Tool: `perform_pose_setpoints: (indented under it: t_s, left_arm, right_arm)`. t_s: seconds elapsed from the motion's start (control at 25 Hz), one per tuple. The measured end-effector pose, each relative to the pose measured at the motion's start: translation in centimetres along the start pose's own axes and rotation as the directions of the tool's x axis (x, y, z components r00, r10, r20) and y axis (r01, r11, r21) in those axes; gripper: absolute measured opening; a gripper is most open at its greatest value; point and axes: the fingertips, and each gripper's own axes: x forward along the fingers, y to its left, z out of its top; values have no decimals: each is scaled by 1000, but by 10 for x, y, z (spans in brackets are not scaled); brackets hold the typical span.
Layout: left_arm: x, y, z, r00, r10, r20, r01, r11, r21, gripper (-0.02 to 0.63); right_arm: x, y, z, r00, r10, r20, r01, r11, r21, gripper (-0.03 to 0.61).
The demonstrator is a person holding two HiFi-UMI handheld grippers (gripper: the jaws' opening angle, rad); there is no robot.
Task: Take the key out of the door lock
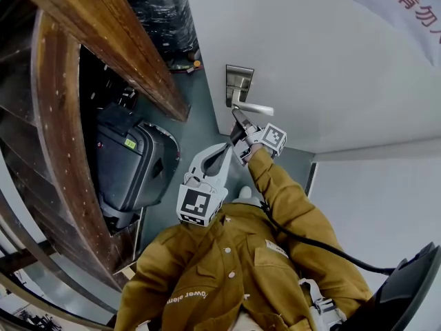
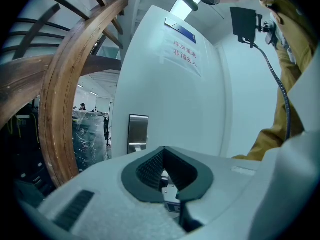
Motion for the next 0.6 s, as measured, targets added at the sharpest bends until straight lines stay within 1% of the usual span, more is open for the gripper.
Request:
perform_pose_setpoints:
  t_s: [0.08,0.2,0.28,0.44,0.52,0.56,0.6]
  left_arm:
    - [1,-2,3,1000,-1,-1,1,1000,0,-2]
    - [-1,-3,5,1000,3,1,-3,1000,-2,-2]
    - [-2,-4,2,1000,4,-1,-4,1000,-3,-2]
    - [-2,-7,-1,1000,1,-3,-1,1000,-2,-2]
    - [-2,-10,-1,1000,-4,-3,4,1000,1,-2]
    - [-1,-10,-1,1000,-5,-4,5,1000,2,-2]
    - [-1,-10,-1,1000,-4,-7,4,1000,2,-2]
  right_arm:
    - [-4,2,-3,1000,-6,1,6,1000,5,26]
    - [-8,12,-11,999,33,-3,-33,999,0,28]
    - [-11,12,-15,999,37,-6,-37,999,5,26]
    - [-19,12,-25,999,39,-28,-37,999,39,26]
    - [-26,11,-30,998,11,-57,-12,1000,-20,28]
    - [-28,12,-32,998,12,-61,-14,1000,-28,29]
    - [-30,14,-33,998,26,-54,-26,1000,-7,28]
